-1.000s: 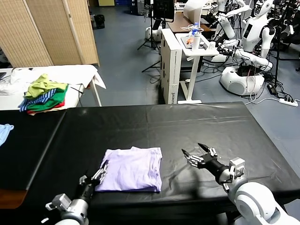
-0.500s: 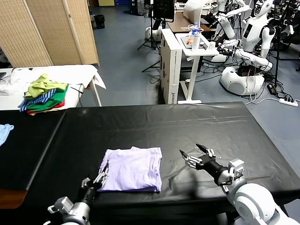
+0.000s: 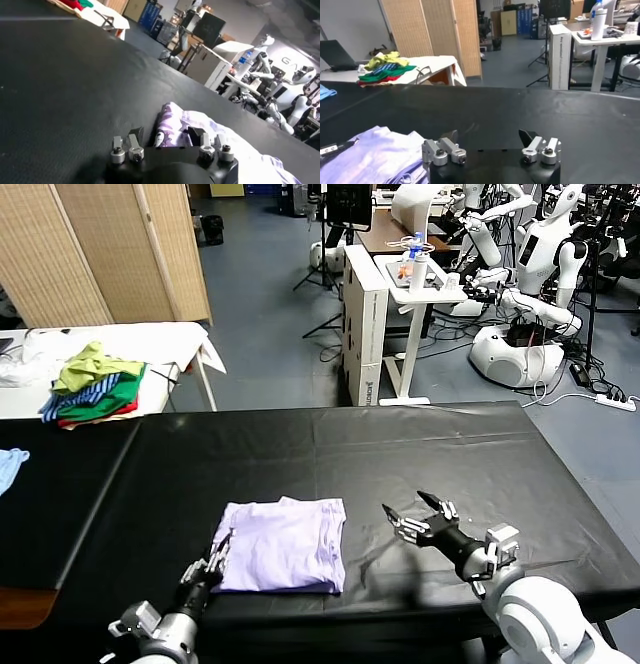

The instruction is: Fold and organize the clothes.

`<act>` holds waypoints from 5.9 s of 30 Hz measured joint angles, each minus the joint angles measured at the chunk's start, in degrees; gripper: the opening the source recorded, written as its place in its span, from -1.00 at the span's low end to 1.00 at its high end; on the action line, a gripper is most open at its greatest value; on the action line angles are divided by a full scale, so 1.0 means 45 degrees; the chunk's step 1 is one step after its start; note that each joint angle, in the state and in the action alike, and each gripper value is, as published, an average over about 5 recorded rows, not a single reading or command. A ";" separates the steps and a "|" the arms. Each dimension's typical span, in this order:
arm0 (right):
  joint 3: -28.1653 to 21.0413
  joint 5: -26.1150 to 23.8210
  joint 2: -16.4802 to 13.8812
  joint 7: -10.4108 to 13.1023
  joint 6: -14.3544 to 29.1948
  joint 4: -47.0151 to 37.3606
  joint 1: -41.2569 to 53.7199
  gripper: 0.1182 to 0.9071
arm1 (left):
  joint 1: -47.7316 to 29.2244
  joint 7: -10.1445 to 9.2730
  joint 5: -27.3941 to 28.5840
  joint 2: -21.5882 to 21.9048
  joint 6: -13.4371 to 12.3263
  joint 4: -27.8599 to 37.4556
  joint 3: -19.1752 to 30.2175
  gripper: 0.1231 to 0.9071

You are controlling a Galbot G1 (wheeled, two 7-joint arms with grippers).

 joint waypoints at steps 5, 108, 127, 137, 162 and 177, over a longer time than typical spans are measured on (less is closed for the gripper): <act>-0.0111 -0.0329 0.0144 0.0000 0.0022 -0.0042 -0.0019 1.00 | -0.0010 -0.0149 0.0740 0.0030 -0.0010 -0.0216 0.0034 -0.87; -0.8268 0.3554 0.3693 0.2470 -0.1823 -0.3682 0.5667 -0.12 | 0.0656 -0.1687 0.7423 0.1833 -0.1945 -0.2838 0.0121 1.00; -0.6705 0.3441 0.2503 0.2945 -0.2656 -0.2434 0.4715 -0.95 | 0.0690 -0.1755 0.7344 0.1630 -0.1973 -0.2710 0.0038 1.00; -0.5049 0.3422 0.0486 0.2925 -0.3239 -0.1569 0.3871 -0.94 | 0.0701 -0.1949 0.6772 0.1470 -0.1616 -0.2603 0.0067 1.00; -0.2440 0.0381 -0.0577 0.1175 -0.1136 -0.0865 0.1432 1.00 | 0.2119 -0.2106 0.5041 0.1638 -0.2258 -0.3359 0.0139 1.00; 0.0687 -0.1936 -0.0484 0.1077 0.2623 0.0662 -0.3236 1.00 | 0.4111 -0.2368 0.4384 0.2334 -0.1988 -0.4479 0.0181 1.00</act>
